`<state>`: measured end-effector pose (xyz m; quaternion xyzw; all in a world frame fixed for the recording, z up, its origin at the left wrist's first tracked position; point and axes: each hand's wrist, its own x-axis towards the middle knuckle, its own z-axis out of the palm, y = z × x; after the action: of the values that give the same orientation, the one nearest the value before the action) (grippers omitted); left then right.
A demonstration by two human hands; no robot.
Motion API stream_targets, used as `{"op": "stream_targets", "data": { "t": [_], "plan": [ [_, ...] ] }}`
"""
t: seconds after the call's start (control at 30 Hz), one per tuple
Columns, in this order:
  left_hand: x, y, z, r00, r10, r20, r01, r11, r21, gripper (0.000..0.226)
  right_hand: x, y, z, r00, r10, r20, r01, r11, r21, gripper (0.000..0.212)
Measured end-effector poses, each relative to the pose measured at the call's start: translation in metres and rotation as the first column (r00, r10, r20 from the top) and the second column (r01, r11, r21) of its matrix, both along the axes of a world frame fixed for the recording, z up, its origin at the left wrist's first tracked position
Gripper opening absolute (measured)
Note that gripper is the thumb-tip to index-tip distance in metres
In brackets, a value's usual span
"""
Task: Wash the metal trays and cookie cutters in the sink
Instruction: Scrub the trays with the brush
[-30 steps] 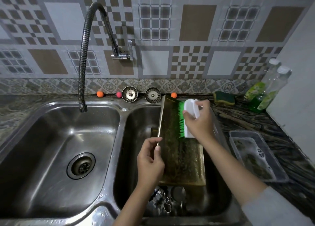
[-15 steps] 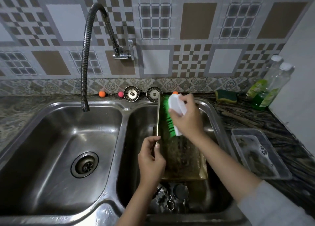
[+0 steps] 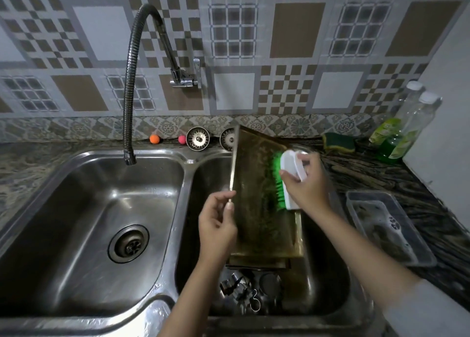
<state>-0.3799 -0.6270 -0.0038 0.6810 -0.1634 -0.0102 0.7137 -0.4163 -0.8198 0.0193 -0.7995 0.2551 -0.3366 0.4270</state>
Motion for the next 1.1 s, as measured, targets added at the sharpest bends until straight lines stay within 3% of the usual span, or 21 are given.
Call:
{"op": "stream_targets", "data": {
  "t": [0.1, 0.23, 0.3, 0.4, 0.47, 0.53, 0.67, 0.83, 0.97, 1.1],
  "plan": [
    [-0.01, -0.01, -0.002, 1.0, -0.027, 0.001, 0.027, 0.999, 0.029, 0.028, 0.015, 0.009, 0.019, 0.999, -0.017, 0.028, 0.019, 0.997, -0.07, 0.044],
    [0.007, -0.006, 0.001, 0.998, 0.054, -0.03, -0.055, 0.998, -0.022, 0.03, -0.014, 0.052, -0.001, 0.959, 0.281, -0.045, -0.283, 0.959, -0.025, 0.045],
    [0.018, 0.001, 0.002, 0.993, 0.108, -0.04, -0.109, 0.994, -0.032, 0.031, -0.033, 0.055, -0.011, 0.93, 0.35, -0.114, -0.351, 0.936, 0.011, 0.044],
    [0.028, 0.008, -0.004, 0.984, 0.155, -0.09, -0.159, 0.987, -0.036, 0.028, -0.042, 0.034, 0.0, 0.957, 0.286, -0.037, -0.273, 0.939, 0.209, 0.044],
    [0.031, 0.01, -0.007, 0.975, 0.178, -0.135, -0.187, 0.98, -0.061, 0.028, -0.046, 0.014, 0.015, 0.972, 0.21, 0.103, -0.234, 0.872, 0.43, 0.043],
    [0.033, 0.01, -0.009, 0.965, 0.193, -0.179, -0.213, 0.972, -0.097, 0.03, -0.053, -0.004, 0.028, 0.953, 0.219, 0.209, -0.299, 0.791, 0.534, 0.042],
    [0.039, 0.011, -0.011, 0.955, 0.189, -0.229, -0.222, 0.967, -0.128, 0.033, -0.065, -0.021, 0.043, 0.947, 0.3, 0.112, -0.319, 0.859, 0.399, 0.032],
    [0.044, 0.011, -0.01, 0.958, 0.135, -0.252, -0.173, 0.975, -0.138, 0.032, -0.063, -0.024, 0.038, 0.95, 0.306, -0.066, -0.28, 0.925, 0.257, 0.04],
    [0.043, 0.007, -0.014, 0.957, 0.019, -0.291, -0.064, 0.987, -0.148, 0.032, -0.06, -0.018, 0.027, 0.917, 0.395, 0.057, -0.392, 0.864, 0.316, 0.028],
    [0.042, 0.003, -0.021, 0.929, -0.076, -0.361, 0.026, 0.99, -0.139, 0.033, -0.058, -0.011, 0.016, 0.908, 0.398, 0.134, -0.419, 0.838, 0.35, 0.03]
  ]
}}
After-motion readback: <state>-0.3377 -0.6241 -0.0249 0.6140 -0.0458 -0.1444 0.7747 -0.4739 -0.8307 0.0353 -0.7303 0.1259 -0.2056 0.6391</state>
